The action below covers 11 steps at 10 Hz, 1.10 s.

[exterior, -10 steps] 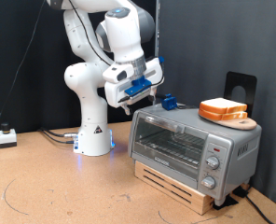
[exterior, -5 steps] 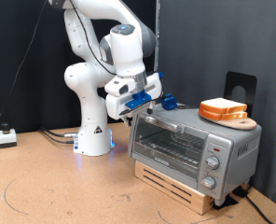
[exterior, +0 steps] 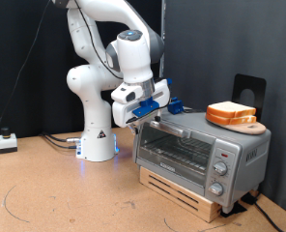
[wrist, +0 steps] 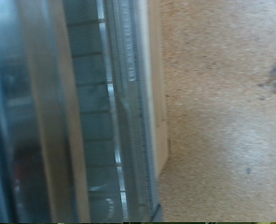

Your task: Make a piece of toast with the oven

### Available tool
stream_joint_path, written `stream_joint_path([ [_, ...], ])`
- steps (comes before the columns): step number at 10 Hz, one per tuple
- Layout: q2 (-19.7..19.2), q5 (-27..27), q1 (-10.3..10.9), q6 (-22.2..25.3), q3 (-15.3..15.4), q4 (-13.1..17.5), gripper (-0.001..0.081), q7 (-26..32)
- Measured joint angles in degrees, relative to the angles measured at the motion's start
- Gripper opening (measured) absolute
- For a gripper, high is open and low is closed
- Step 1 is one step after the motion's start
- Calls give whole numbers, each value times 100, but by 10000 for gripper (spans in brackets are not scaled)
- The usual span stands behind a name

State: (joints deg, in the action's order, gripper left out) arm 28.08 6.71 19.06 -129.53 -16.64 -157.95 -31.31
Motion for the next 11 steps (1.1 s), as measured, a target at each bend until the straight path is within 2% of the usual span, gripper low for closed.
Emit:
stream_joint_path([
  [3,-253,-310,-397,-170,-70,122,809,-98],
  [5,-631,-332,-580,-348,-122,283,809,-175],
  [8,-1365,-337,-717,-765,-170,554,809,-187],
  [11,-1979,-281,-736,-1134,-278,838,809,-65],
])
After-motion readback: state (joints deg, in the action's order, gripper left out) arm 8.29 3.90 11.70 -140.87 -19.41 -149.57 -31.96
